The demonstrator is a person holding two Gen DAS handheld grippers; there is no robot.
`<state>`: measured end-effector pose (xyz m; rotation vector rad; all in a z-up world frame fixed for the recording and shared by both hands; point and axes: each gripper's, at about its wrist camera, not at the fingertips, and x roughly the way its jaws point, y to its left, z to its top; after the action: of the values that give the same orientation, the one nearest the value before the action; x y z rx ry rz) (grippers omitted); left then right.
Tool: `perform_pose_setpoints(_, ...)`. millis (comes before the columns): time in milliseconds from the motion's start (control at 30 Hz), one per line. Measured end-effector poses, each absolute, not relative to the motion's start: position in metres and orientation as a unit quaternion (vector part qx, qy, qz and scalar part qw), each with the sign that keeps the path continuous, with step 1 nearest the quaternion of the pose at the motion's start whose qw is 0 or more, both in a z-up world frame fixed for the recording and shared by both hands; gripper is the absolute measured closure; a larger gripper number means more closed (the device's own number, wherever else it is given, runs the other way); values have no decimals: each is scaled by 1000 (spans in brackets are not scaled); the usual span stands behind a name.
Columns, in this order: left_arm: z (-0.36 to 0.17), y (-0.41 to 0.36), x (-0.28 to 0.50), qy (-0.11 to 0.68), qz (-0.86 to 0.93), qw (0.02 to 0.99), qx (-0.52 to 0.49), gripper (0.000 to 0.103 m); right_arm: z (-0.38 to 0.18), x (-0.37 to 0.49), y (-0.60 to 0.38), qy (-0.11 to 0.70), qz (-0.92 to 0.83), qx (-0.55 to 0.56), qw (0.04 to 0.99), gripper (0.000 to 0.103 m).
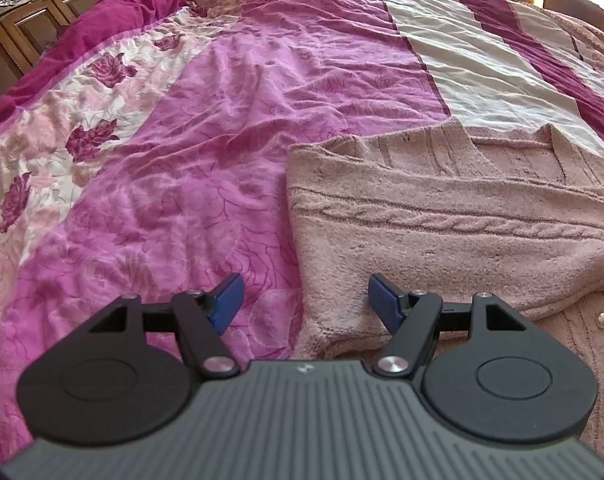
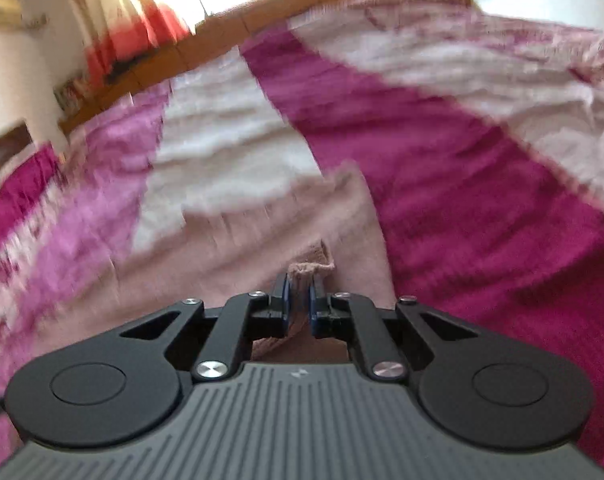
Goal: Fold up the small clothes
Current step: 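Lay the lifted sleeve flat across the body with the right tool, open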
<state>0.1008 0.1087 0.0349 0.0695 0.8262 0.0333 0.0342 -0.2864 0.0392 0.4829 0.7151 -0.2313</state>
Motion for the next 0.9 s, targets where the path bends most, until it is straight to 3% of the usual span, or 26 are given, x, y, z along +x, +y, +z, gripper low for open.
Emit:
perform_pose_setpoints(133, 34, 107, 100, 402, 11, 915, 42, 33, 36, 28, -292, 346, -100, 247, 900, 86)
perform_pose_setpoints(300, 45, 108, 99, 384, -8, 923, 31, 33, 57, 26, -298, 305, -95, 235, 918, 62)
perform_pose_setpoints(567, 43, 95, 108, 383, -14, 922, 50, 33, 48, 69, -305, 331, -84, 206, 917, 59)
perform_pose_setpoints(633, 40, 92, 108, 384, -17, 922, 55, 33, 38, 78, -301, 350, -78, 188, 914, 61)
perform_pose_setpoints(700, 36, 89, 109, 385, -21, 921, 61, 33, 37, 80, -292, 350, -63, 158, 921, 94)
perform_pose_setpoints(900, 23, 90, 115, 393, -16, 918, 55, 31, 57, 72, -286, 295, -80, 107, 946, 95)
